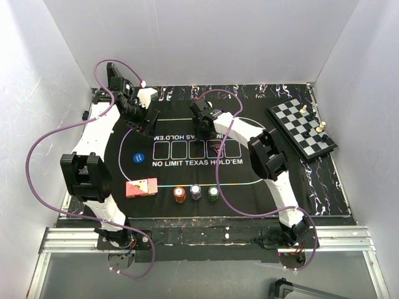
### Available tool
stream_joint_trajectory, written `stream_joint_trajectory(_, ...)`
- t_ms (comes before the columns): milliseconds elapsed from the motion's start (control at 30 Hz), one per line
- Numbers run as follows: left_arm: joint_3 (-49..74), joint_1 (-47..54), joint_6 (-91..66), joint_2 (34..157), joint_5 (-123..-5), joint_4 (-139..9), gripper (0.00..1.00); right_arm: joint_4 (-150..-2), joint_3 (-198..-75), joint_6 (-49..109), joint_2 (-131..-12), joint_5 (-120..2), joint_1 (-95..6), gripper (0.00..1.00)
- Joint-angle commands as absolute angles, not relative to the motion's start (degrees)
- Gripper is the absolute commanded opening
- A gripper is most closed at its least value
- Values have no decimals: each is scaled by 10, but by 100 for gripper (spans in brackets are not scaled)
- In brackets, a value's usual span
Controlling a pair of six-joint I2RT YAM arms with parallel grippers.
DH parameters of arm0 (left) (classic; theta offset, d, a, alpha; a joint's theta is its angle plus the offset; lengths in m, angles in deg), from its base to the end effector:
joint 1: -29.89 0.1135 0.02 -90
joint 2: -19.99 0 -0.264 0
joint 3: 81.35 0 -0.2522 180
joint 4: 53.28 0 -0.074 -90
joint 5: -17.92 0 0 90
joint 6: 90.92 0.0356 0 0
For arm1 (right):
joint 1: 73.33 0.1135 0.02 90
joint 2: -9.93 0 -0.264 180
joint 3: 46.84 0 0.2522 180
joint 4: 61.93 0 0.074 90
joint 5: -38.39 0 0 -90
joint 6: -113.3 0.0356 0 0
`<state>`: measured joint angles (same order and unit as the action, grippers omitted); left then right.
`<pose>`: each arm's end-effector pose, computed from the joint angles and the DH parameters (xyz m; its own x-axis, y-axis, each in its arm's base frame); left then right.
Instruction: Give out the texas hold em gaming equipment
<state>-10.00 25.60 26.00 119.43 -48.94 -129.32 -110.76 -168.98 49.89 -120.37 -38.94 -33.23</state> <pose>0.3522 -0.0405 0.3162 -0.7165 0.4712 -0.5144 0.6139 0.7762 -0.1440 0.3872 0.3159 0.1879 -0.8140 -0.1145 -0.5695 -0.1931 0.9780 0.0794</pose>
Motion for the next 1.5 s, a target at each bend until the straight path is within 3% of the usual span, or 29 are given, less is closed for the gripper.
stream_joint_trajectory(0, -125, 258, 255, 1183, -499, -1305, 98, -1118, -1718, 498, -1225, -377, -339, 53)
stream_joint_trajectory(533, -118, 259, 272, 1176, -493, -1311, 98, -1125, -1798, 513, -1290, -386, -378, 50)
stream_joint_trajectory(633, -119, 259, 277, 1176, -499, -1318, 98, -1139, -1837, 511, -1317, -383, -388, 37)
stream_joint_trajectory(900, -95, 259, 281, 1160, -507, -1312, 98, -1205, -1924, 541, -1365, -393, -402, 28)
stream_joint_trajectory(1233, -86, 264, 279, 1153, -509, -1311, 98, -1202, -1963, 568, -1376, -429, -443, 34)
stream_joint_trajectory(1367, -86, 266, 277, 1149, -506, -1314, 98, -1180, -1904, 543, -1337, -440, -441, 45)
stream_joint_trajectory(1467, -83, 266, 273, 1141, -504, -1314, 98, -1117, -1791, 521, -1267, -434, -427, 55)
